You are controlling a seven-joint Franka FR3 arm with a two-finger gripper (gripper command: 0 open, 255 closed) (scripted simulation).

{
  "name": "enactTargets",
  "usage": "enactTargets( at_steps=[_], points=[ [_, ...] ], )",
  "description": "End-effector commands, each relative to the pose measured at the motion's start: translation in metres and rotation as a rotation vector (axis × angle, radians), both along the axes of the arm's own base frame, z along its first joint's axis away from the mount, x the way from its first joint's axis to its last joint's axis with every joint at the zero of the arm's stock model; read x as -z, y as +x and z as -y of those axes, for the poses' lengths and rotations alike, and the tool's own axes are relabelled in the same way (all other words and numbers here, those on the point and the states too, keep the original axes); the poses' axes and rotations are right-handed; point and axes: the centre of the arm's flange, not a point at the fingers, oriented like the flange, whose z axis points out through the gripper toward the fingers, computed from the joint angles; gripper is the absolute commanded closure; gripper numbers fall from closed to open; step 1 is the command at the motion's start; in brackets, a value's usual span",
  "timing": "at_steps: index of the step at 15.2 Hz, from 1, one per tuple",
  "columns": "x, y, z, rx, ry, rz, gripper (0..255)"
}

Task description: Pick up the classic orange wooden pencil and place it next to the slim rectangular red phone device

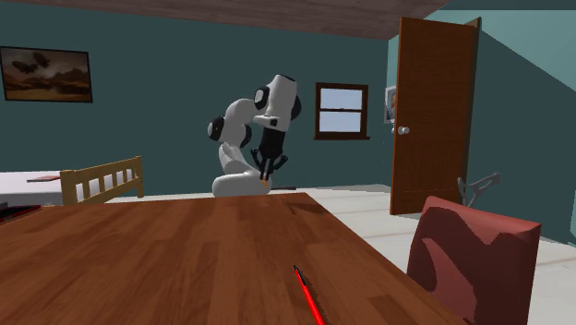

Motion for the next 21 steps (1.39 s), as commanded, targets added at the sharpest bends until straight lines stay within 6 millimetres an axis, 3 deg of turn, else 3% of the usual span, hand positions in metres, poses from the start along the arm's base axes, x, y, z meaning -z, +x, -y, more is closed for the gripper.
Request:
enactTargets(
  at_steps=[1,2,21],
  points=[
    [-0.011,0.0,0.001,0.0,0.0,0.0,255],
    [-0.016,0.0,0.001,0.0,0.0,0.0,255],
    [-0.018,-0.106,0.228,0.0,0.0,0.0,255]
  ],
)
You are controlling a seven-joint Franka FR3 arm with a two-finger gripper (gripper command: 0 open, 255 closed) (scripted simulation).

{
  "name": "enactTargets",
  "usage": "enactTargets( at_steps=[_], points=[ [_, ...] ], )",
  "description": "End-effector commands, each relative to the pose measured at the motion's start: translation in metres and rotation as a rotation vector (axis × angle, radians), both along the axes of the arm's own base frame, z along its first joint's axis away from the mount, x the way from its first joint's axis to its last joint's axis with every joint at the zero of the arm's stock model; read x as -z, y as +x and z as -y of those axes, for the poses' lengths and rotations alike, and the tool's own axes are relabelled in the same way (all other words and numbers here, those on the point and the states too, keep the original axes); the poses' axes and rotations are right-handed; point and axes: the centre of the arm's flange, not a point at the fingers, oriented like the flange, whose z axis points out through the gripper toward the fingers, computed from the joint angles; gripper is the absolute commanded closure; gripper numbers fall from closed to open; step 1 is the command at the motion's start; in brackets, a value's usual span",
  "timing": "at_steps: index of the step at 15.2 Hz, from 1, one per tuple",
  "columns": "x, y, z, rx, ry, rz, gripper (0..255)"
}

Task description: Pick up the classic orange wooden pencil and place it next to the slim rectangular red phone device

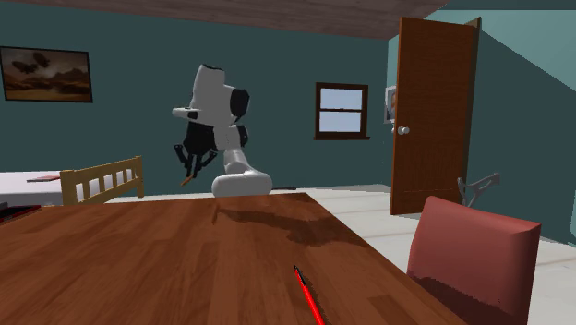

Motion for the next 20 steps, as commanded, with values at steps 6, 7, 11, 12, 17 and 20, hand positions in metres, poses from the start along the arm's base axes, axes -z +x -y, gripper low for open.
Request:
enactTargets(
  at_steps=[6,7,11,12,17,20],
  points=[
    [0.0,-0.042,0.083,-0.001,-0.002,0.0,255],
    [0.0,-0.048,0.095,-0.001,-0.002,0.0,255],
    [0.0,-0.07,0.143,-0.001,-0.002,0.0,255],
    [-0.001,-0.075,0.155,-0.001,-0.002,0.0,255],
    [-0.001,-0.103,0.215,-0.001,-0.002,0.0,255],
    [-0.001,-0.12,0.251,-0.001,-0.002,0.0,255]
  ],
)
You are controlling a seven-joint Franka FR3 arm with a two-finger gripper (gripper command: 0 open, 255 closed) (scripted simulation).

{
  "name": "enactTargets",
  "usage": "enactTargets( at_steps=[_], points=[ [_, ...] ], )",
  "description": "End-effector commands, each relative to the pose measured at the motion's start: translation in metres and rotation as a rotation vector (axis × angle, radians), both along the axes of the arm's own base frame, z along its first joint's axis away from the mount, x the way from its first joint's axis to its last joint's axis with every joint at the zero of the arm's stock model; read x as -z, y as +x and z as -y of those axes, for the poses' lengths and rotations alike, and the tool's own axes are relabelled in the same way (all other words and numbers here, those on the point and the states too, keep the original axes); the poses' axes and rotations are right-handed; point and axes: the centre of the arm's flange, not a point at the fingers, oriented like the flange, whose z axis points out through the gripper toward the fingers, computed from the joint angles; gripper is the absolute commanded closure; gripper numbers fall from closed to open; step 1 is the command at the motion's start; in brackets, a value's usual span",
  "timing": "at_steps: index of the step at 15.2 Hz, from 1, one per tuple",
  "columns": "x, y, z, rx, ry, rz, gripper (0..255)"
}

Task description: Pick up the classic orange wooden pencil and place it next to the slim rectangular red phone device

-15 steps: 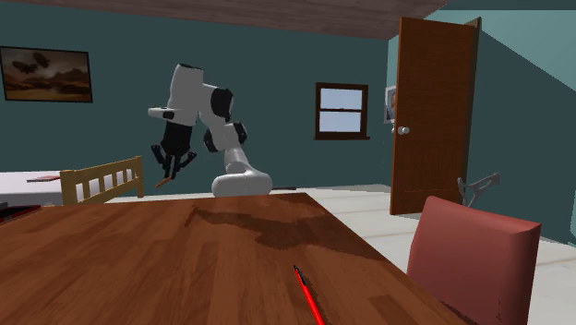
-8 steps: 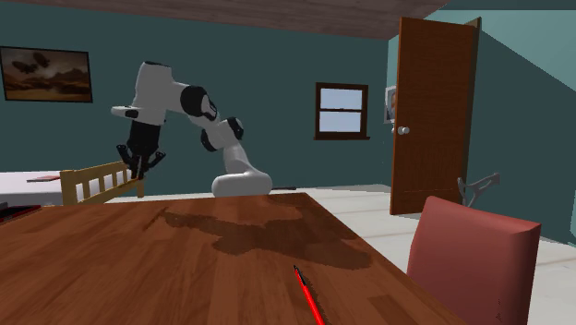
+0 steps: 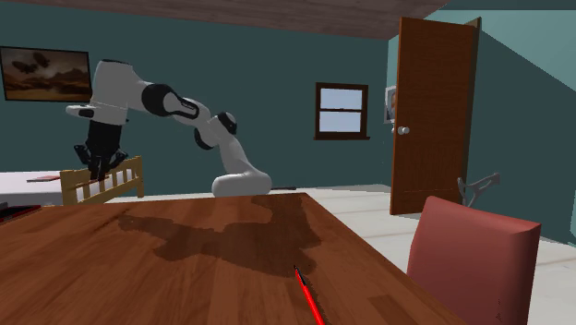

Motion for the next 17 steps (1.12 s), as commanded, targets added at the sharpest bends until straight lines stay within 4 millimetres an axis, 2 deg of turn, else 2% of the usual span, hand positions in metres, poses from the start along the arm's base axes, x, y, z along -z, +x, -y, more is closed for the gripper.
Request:
enactTargets(
  at_steps=[1,5,17],
  points=[
    [-0.001,-0.009,0.023,-0.001,-0.001,-0.001,255],
    [-0.001,-0.031,0.07,-0.001,-0.001,-0.001,255],
    [0.062,-0.031,0.07,-0.001,-0.001,-0.001,255]
  ],
)
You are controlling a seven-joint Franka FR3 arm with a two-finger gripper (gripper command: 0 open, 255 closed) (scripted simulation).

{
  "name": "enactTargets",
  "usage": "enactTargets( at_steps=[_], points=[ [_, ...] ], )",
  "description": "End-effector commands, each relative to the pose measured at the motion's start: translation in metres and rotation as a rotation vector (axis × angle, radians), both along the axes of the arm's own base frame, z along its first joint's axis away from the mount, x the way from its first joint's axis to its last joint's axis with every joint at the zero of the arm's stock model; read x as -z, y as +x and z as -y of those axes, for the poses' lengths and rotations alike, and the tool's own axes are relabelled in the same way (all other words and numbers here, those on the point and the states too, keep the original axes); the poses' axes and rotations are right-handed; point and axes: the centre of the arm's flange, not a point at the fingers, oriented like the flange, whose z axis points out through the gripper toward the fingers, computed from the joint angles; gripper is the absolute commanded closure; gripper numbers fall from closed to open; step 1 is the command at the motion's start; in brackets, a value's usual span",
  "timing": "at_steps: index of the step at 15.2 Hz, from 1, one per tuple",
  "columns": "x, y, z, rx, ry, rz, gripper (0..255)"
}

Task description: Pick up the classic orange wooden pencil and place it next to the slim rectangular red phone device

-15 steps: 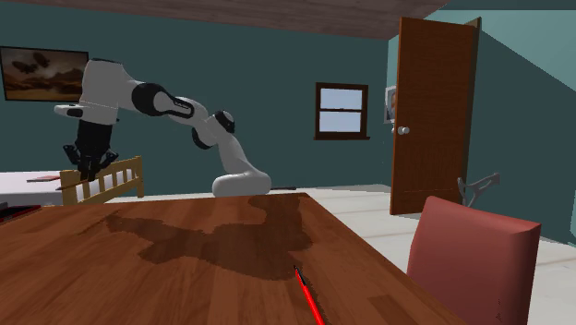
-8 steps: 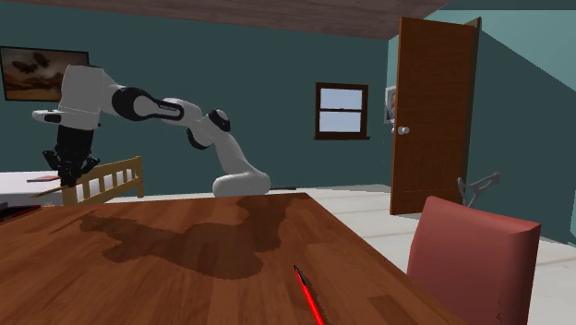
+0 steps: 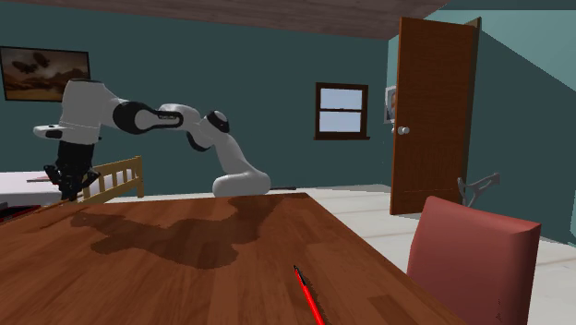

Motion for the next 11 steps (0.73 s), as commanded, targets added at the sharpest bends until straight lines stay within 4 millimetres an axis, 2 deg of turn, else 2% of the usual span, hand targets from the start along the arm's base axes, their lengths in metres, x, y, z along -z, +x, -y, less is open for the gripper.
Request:
enactTargets(
  at_steps=[1,9,10,11],
  points=[
    [0.0115,-0.0014,-0.0004,0.0,0.0,0.0,255],
    [0.0115,-0.0014,-0.0004,0.0,0.0,0.0,255],
    [0.0115,-0.0014,-0.0004,0.0,0.0,0.0,0],
    [0.0115,-0.0014,-0.0004,0.0,0.0,0.0,0]
  ],
)
